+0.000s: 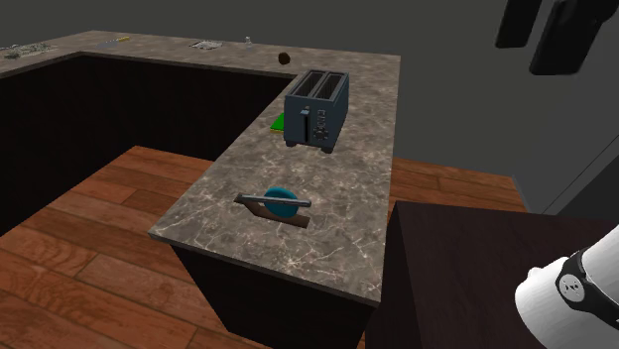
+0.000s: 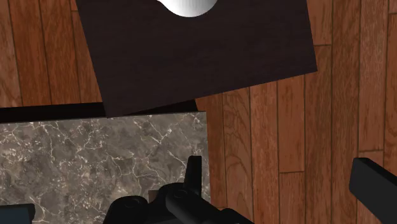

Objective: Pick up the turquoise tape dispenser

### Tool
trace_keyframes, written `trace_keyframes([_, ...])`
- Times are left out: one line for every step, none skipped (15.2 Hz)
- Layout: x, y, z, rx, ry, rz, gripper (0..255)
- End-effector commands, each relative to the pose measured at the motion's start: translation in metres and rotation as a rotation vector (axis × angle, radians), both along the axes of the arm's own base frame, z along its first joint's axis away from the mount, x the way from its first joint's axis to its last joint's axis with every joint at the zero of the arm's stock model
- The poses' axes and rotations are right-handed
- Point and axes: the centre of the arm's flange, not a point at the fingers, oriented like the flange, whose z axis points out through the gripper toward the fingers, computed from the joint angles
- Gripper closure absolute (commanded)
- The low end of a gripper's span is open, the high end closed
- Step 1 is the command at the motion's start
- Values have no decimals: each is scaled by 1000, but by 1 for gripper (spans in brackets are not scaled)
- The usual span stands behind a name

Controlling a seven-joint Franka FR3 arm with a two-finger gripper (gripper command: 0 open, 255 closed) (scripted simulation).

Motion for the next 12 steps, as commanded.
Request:
trace_keyframes([0, 0, 0, 0, 0, 0, 0])
trace_keyframes([8, -5, -10, -2, 1, 1, 0])
trace_keyframes([15, -10, -19, -3, 2, 3, 0])
trace_keyframes([23, -15, -29, -5, 3, 4, 0])
trace_keyframes([30, -20, -38, -6, 4, 6, 0])
trace_keyframes([38, -25, -48, -8, 5, 7, 0])
trace_keyframes([46, -30, -57, -10, 6, 8, 0])
trace_keyframes([53, -35, -67, -11, 7, 10, 0])
trace_keyframes([61, -40, -77, -13, 8, 11, 0])
trace_keyframes([68, -45, -86, -14, 9, 12, 0])
trace_keyframes([76, -50, -96, -16, 10, 14, 0])
trace_keyframes([83, -55, -105, -17, 11, 15, 0])
